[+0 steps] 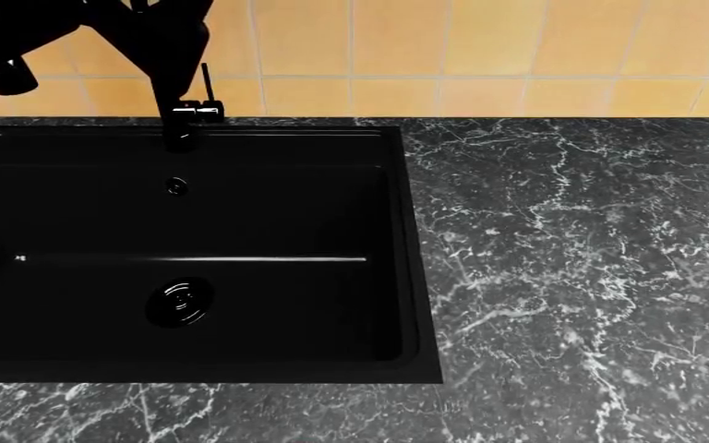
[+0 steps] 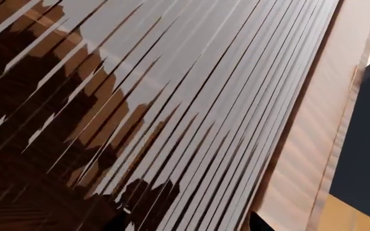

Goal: Pick the lemon, grape from the counter and place them in the cabinet. Then close the cabinet.

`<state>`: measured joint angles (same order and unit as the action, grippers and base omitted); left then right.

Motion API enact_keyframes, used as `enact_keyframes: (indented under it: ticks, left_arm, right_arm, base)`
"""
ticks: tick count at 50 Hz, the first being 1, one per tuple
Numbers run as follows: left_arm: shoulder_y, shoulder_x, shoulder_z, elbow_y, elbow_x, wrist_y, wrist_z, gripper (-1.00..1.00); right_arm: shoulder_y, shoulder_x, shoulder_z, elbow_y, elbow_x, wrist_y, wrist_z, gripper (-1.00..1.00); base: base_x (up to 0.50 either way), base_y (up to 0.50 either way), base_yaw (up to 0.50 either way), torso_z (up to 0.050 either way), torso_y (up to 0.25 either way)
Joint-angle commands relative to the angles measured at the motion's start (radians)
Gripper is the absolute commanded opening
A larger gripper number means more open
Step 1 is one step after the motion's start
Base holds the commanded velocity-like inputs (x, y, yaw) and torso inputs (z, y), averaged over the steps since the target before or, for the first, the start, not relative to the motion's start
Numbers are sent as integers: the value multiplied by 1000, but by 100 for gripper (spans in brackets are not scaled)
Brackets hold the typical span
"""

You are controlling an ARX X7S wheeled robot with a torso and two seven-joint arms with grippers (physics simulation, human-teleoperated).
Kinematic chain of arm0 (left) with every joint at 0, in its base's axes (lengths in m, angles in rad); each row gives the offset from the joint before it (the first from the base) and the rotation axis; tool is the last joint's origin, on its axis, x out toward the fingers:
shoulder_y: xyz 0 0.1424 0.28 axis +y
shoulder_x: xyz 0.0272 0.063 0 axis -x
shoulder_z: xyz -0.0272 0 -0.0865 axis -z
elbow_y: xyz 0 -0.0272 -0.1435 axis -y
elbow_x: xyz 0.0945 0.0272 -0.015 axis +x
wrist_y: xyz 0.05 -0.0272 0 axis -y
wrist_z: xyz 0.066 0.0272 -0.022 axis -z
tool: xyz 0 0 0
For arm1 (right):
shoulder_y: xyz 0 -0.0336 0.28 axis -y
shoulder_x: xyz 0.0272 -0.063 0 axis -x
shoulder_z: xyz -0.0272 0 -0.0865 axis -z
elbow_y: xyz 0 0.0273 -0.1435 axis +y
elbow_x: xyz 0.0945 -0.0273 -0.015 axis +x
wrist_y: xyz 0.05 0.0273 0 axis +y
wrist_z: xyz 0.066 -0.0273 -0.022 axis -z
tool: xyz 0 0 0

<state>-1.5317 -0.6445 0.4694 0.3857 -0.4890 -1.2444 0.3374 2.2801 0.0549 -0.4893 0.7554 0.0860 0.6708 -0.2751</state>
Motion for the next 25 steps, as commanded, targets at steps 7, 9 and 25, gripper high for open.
enact_keyframes:
  ticks: [7, 9, 25]
  left_arm:
    - [5, -7, -3, -2, -4, 7, -2, 100]
    - [7, -8, -4, -2, -5, 7, -3, 100]
    - [18, -14, -7, -1, -8, 14, -7, 100]
  right_arm:
    - [75, -54, -332, 244, 442, -155, 97, 100]
    - [75, -54, -354, 241, 453, -156, 105, 100]
    - [76, -55, -508, 242, 554, -80, 241, 100]
  base:
    - [0, 0, 3, 0, 0]
    - [0, 0, 4, 0, 0]
    - [3, 2, 4, 0, 0]
